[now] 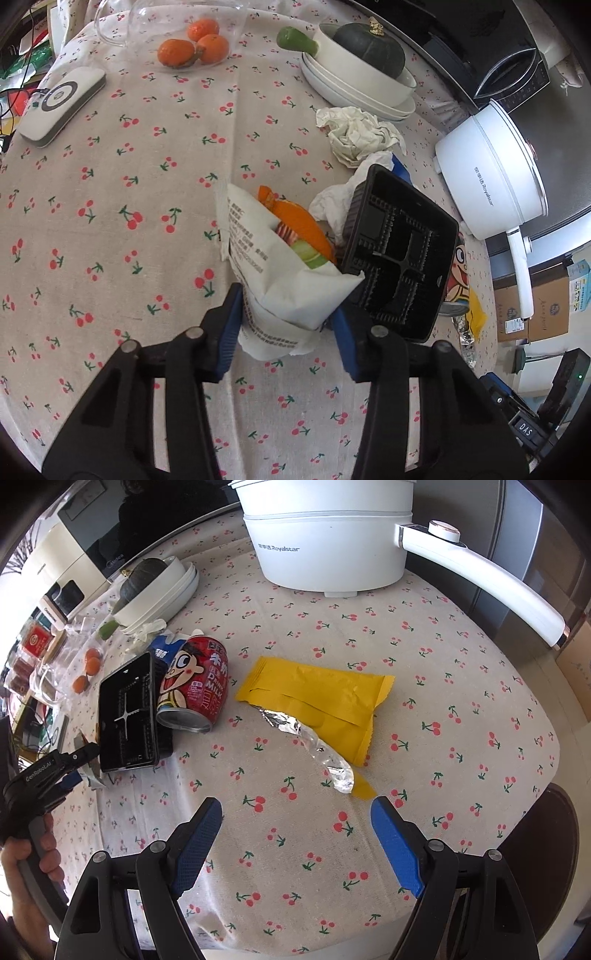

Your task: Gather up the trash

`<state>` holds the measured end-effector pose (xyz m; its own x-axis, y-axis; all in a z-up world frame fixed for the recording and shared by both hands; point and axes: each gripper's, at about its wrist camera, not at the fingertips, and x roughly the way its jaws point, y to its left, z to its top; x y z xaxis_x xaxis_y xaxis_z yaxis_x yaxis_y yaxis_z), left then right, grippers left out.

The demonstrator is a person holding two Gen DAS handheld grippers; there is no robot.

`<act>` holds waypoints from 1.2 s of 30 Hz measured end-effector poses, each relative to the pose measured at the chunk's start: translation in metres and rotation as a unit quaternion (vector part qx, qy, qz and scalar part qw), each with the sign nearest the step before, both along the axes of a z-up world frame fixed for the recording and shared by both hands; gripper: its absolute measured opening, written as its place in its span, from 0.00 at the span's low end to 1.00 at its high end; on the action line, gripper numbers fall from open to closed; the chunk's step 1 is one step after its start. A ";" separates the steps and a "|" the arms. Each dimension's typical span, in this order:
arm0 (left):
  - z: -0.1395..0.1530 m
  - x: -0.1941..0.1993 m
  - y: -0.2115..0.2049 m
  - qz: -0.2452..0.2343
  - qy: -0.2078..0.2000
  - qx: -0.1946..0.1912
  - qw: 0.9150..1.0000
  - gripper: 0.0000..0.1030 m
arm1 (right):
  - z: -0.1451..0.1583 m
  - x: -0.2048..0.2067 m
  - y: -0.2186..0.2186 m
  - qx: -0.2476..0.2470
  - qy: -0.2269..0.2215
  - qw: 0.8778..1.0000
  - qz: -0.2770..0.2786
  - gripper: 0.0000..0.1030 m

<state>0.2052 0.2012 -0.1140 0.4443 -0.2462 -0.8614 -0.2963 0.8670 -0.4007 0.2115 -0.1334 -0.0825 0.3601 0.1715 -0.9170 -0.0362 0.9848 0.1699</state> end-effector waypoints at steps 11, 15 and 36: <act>0.024 -0.027 0.004 -0.008 -0.024 0.037 0.999 0.38 | 0.003 0.046 0.045 0.056 -0.004 0.998 0.007 0.82; 0.029 -0.034 0.006 -0.018 -0.031 0.050 0.998 0.38 | -0.010 0.070 0.060 0.071 0.007 0.997 0.001 0.74; 0.033 -0.039 -0.005 -0.029 -0.039 0.055 0.997 0.38 | -0.015 0.078 0.078 0.054 0.000 0.998 0.036 0.56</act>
